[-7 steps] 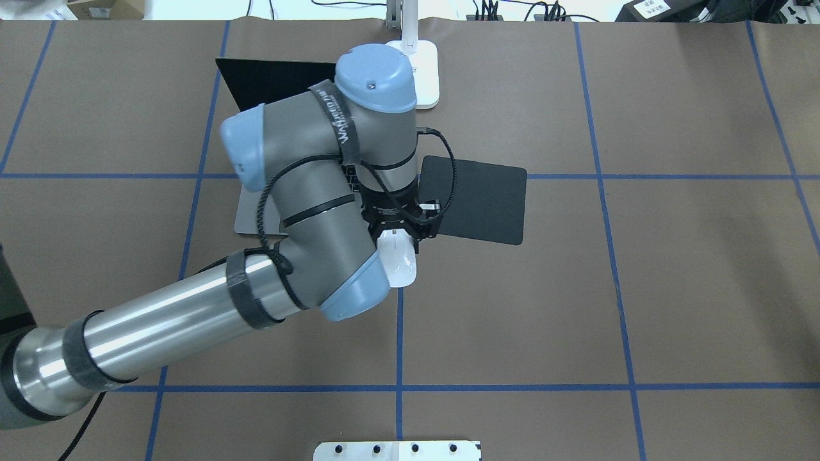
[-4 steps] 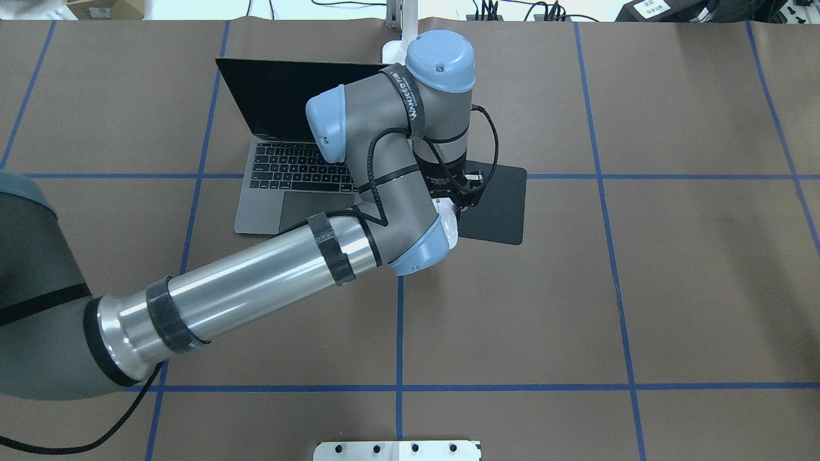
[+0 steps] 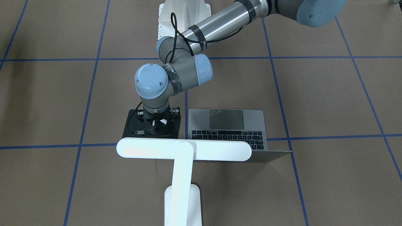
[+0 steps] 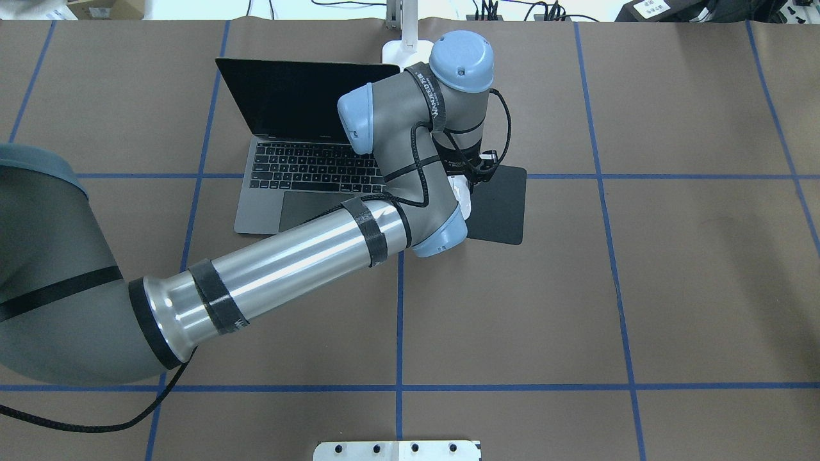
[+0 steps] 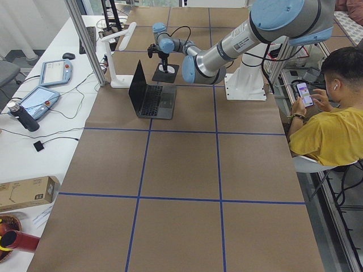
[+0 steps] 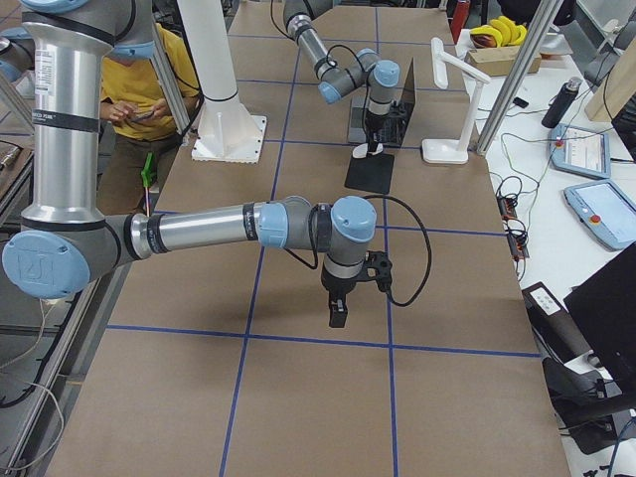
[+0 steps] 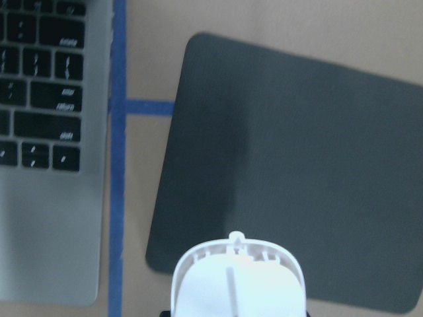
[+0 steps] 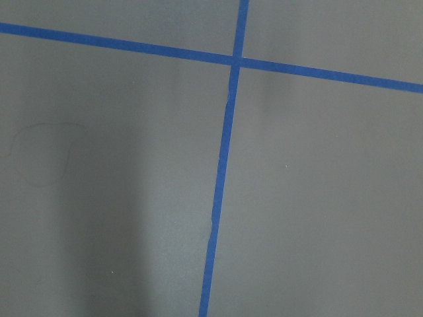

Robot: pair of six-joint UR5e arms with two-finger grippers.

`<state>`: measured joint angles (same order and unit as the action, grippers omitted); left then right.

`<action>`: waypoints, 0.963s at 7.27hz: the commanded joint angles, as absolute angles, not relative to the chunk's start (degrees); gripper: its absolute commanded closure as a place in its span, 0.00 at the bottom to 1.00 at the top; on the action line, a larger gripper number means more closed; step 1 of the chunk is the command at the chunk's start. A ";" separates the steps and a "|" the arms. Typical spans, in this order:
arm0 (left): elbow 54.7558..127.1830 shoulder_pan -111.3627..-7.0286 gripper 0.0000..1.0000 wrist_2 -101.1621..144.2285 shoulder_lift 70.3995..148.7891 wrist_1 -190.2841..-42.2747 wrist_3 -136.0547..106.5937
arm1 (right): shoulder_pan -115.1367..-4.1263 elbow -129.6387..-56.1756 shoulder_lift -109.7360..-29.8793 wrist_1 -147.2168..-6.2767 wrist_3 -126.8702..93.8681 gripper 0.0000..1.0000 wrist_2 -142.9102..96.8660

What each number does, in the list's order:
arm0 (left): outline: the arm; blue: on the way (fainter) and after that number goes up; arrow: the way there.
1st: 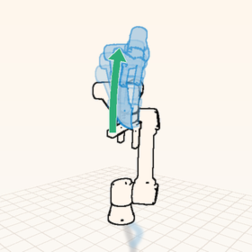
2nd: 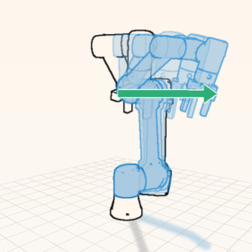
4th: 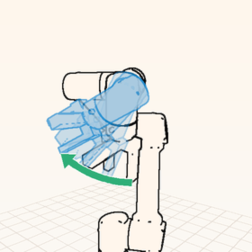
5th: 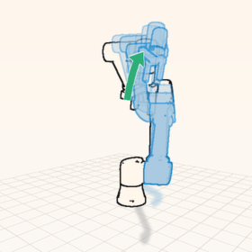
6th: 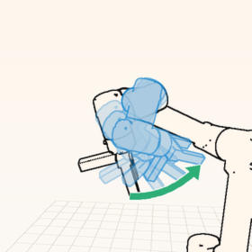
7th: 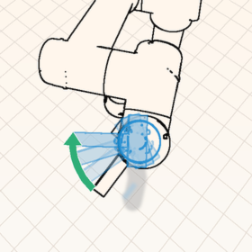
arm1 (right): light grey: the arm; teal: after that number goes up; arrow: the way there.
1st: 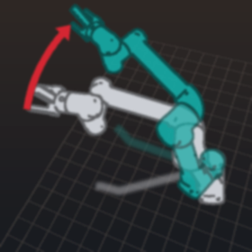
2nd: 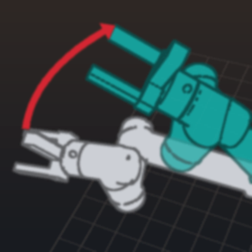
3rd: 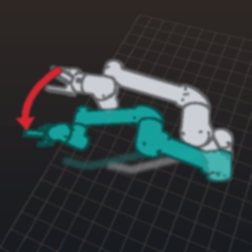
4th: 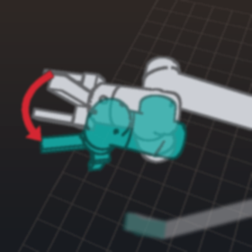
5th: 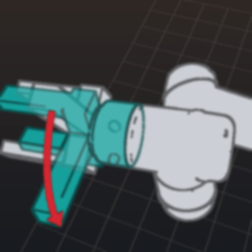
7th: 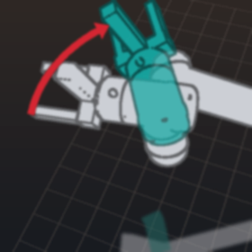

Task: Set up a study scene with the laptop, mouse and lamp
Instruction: 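Lower the white mouse onto the mouse pad with the left gripper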

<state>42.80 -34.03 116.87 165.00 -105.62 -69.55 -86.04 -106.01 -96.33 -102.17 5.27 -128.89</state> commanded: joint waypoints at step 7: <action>54.06 -33.75 0.00 114.23 159.04 -105.23 -68.91 | -86.04 -106.08 -96.41 -102.13 5.27 0.00 -128.85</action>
